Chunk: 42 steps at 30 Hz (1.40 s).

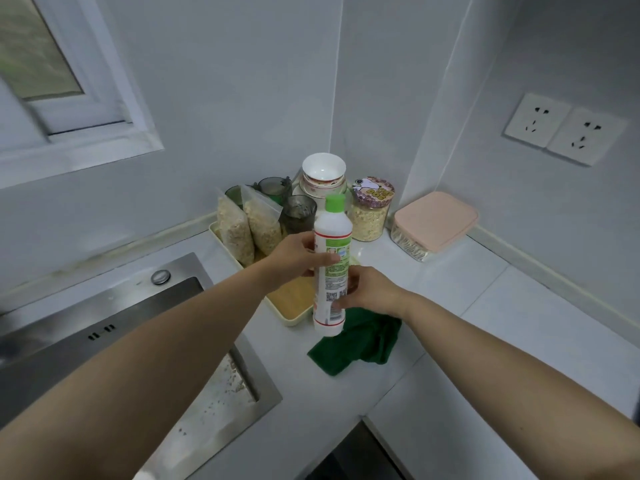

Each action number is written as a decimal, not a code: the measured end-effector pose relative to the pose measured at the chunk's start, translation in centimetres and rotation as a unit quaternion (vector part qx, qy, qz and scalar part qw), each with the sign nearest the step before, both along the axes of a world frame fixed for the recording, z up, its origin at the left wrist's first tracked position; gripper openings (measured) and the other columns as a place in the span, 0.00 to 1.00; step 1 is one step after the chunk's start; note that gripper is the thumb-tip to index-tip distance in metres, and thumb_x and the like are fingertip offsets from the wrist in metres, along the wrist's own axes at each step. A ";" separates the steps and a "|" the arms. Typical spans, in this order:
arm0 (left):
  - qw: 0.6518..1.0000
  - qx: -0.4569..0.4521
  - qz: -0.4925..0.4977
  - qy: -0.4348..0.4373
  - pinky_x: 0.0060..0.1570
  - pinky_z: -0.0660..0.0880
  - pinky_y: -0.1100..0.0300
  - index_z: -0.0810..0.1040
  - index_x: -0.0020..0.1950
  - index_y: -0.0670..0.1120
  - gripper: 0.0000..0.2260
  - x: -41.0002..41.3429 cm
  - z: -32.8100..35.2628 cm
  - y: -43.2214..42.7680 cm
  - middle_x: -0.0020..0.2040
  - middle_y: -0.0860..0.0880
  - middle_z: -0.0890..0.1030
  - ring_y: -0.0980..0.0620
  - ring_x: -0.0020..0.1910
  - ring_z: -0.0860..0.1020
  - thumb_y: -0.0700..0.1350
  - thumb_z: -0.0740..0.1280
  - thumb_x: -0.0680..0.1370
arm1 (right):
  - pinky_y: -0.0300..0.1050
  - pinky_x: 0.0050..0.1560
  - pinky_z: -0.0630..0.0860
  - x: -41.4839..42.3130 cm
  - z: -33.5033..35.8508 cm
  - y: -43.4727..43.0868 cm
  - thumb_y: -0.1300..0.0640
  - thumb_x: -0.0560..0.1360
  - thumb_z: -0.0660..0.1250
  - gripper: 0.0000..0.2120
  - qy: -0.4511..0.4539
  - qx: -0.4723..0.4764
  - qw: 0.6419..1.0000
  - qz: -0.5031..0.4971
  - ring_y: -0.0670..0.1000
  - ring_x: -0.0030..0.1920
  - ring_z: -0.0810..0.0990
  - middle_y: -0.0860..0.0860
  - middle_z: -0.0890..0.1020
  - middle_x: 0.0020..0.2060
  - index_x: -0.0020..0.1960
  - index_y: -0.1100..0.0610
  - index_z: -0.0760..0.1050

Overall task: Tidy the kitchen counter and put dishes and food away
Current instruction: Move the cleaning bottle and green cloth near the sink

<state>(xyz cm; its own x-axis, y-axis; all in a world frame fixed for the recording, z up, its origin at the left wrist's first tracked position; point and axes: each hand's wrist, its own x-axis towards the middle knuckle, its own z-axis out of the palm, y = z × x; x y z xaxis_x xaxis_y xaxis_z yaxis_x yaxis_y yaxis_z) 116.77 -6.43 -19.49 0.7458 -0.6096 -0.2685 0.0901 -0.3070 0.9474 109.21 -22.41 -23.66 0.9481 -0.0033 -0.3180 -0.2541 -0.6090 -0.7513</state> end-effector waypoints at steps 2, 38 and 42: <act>1.000 0.010 0.000 -0.004 0.44 0.78 0.60 0.77 0.51 0.50 0.10 -0.5 -0.3 1.8 0.48 0.52 0.82 0.54 0.47 0.80 0.42 0.72 0.73 | 0.45 0.61 0.74 -0.2 -0.4 1.5 0.57 0.65 0.78 0.28 0.006 -0.007 1.000 0.017 0.50 0.56 0.79 0.50 0.80 0.57 0.63 0.56 0.73; 0.882 0.397 -0.141 -0.210 0.63 0.66 0.57 0.73 0.66 0.41 0.20 -8.2 -5.6 10.8 0.67 0.43 0.73 0.46 0.66 0.70 0.51 0.64 0.78 | 0.41 0.57 0.71 -8.1 -4.4 10.6 0.55 0.71 0.72 0.33 -0.033 -0.102 0.986 -0.127 0.53 0.61 0.75 0.54 0.75 0.64 0.72 0.56 0.62; 0.905 0.315 -0.161 -0.237 0.65 0.66 0.56 0.73 0.67 0.45 0.18 -10.8 -4.8 9.2 0.67 0.46 0.74 0.46 0.66 0.70 0.48 0.64 0.78 | 0.45 0.63 0.71 -11.5 -3.5 9.5 0.57 0.75 0.67 0.27 -0.070 -0.133 0.972 -0.182 0.54 0.64 0.73 0.54 0.74 0.65 0.71 0.58 0.64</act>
